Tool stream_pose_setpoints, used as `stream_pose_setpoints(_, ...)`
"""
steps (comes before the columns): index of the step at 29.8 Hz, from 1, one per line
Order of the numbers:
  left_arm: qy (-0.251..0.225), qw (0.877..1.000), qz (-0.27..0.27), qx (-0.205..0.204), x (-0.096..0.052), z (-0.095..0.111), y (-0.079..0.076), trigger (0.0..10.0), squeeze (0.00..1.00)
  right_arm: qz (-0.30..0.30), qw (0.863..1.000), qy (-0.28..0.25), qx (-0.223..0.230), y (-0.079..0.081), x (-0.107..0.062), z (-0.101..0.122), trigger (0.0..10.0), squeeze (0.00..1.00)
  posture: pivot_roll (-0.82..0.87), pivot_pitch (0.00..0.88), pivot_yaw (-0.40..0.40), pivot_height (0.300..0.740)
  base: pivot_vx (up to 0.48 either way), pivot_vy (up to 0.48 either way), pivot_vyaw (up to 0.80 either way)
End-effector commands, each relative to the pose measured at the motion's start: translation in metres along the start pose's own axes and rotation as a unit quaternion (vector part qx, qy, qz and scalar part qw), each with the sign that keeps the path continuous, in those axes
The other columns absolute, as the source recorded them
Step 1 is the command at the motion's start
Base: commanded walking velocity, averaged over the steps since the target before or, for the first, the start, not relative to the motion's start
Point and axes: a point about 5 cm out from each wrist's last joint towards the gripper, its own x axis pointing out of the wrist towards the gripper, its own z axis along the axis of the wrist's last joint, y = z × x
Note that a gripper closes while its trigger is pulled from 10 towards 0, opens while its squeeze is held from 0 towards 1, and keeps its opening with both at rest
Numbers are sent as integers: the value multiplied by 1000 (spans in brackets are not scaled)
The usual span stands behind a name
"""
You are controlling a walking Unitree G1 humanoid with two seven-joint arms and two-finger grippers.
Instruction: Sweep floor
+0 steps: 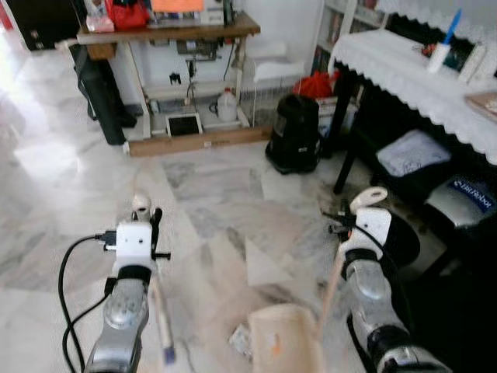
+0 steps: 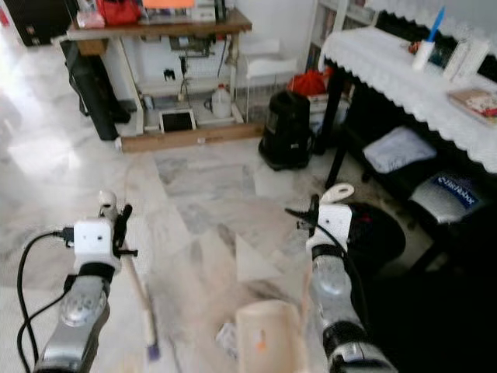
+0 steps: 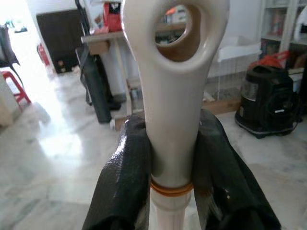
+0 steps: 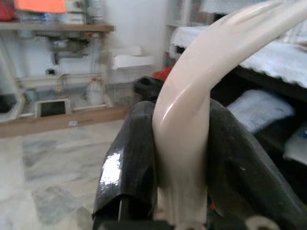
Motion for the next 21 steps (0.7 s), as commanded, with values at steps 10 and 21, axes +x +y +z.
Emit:
stream_pose_setpoints(10,-28,1000,-8,10,5,12,0,10000,0,-20,1000,-16,10,-6,3,6,10000,0,118,0,-11,740,335,0,0)
stream_pose_setpoints(21,-25,999,-37,-7,3,11,-7,10000,0,-34,999,-7,2,-13,0,2,10000,0,116,7,-9,740,56,0,0)
